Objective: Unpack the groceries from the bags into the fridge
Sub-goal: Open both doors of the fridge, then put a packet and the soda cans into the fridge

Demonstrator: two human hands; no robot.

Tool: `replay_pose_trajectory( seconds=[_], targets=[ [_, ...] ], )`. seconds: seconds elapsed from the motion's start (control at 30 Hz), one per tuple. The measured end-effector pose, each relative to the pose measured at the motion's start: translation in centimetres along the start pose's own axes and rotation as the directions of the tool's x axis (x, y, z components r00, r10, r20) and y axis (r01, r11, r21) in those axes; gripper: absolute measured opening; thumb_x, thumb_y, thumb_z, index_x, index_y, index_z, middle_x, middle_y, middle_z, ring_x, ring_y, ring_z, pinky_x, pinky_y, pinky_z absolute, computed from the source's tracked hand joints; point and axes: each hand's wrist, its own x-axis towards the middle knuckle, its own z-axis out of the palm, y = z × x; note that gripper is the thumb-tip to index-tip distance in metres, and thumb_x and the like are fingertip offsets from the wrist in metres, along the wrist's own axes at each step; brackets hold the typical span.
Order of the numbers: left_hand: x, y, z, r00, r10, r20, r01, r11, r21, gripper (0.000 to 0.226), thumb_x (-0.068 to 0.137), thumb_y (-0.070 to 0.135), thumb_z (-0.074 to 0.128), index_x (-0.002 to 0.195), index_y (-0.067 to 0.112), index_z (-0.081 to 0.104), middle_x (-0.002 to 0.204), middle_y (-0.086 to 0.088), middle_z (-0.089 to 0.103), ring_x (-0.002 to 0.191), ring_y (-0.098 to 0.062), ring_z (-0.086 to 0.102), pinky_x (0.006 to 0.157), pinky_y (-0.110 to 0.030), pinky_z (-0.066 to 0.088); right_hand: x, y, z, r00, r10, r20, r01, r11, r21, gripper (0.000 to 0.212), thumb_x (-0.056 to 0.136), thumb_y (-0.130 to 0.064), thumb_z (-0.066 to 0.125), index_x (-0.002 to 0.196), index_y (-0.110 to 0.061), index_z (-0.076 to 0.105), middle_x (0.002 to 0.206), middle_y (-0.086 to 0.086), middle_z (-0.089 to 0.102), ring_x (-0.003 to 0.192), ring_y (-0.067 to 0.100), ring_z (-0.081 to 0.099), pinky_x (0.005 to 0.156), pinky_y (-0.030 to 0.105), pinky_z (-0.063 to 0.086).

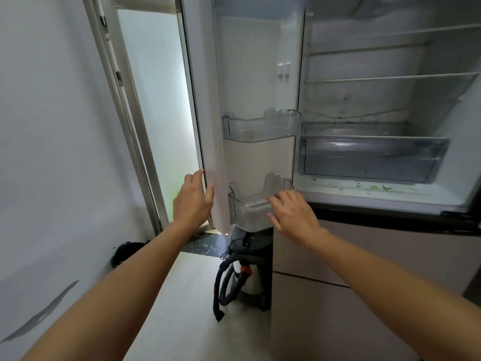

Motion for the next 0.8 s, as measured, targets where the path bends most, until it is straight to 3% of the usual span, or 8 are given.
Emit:
replay_pose_trajectory(
  seconds=[0.17,0.33,0.47,0.6,0.8],
  targets=[
    [-6.9,-1.4,-2.5,0.989,-0.100,0.105,0.082,0.984,0.156,0.035,0.096,0.032,0.048,0.126,0.014,0.057,0.124,-0.009,0.059,0.106,-0.028,0.059,0.086,-0.041,0.049,-4.1,-2.6,-1.9,0.995,-0.072,-0.063,0.077,0.994,0.084,0.034,0.084,-0.030,0.061,0.113,-0.011,0.063,0.113,0.013,0.059,0.105,0.031,0.055,0.094,0.044,0.044],
    [-18.3,-2.9,-5.8,0.964,-0.194,0.180,0.138,0.949,0.284,0.025,0.094,0.031,0.049,0.103,0.013,0.064,0.104,-0.007,0.062,0.094,-0.029,0.060,0.075,-0.039,0.050,-10.4,-7.4,-2.7,0.990,-0.133,0.041,0.123,0.975,0.187,0.031,0.085,-0.028,0.061,0.111,-0.012,0.064,0.111,0.011,0.061,0.103,0.030,0.055,0.090,0.042,0.045],
    [-26.3,-4.4,-9.6,0.931,-0.264,0.254,0.138,0.895,0.424,0.027,0.096,0.036,0.046,0.109,0.018,0.062,0.106,-0.002,0.059,0.090,-0.023,0.059,0.074,-0.036,0.050,-13.9,-12.1,-3.5,0.966,-0.226,0.128,0.194,0.955,0.225,0.029,0.084,-0.032,0.063,0.107,-0.014,0.065,0.109,0.009,0.062,0.100,0.030,0.057,0.086,0.042,0.046],
    [-33.1,-6.8,-15.5,0.905,-0.359,0.229,0.194,0.827,0.527,0.027,0.096,0.035,0.043,0.107,0.016,0.059,0.105,-0.002,0.059,0.090,-0.024,0.059,0.075,-0.036,0.049,-14.6,-19.1,-5.5,0.924,-0.354,0.147,0.300,0.907,0.295,0.032,0.089,-0.033,0.056,0.115,-0.015,0.062,0.109,0.008,0.061,0.101,0.030,0.056,0.085,0.042,0.046],
    [-43.1,-12.0,-27.6,0.840,-0.534,0.096,0.352,0.672,0.652,0.023,0.096,0.032,0.044,0.102,0.016,0.059,0.101,-0.003,0.059,0.088,-0.024,0.060,0.069,-0.033,0.044,-15.0,-34.4,-10.6,0.827,-0.562,0.009,0.506,0.751,0.423,0.033,0.093,-0.033,0.052,0.117,-0.013,0.059,0.110,0.009,0.060,0.102,0.031,0.057,0.086,0.040,0.045]
  ],
)
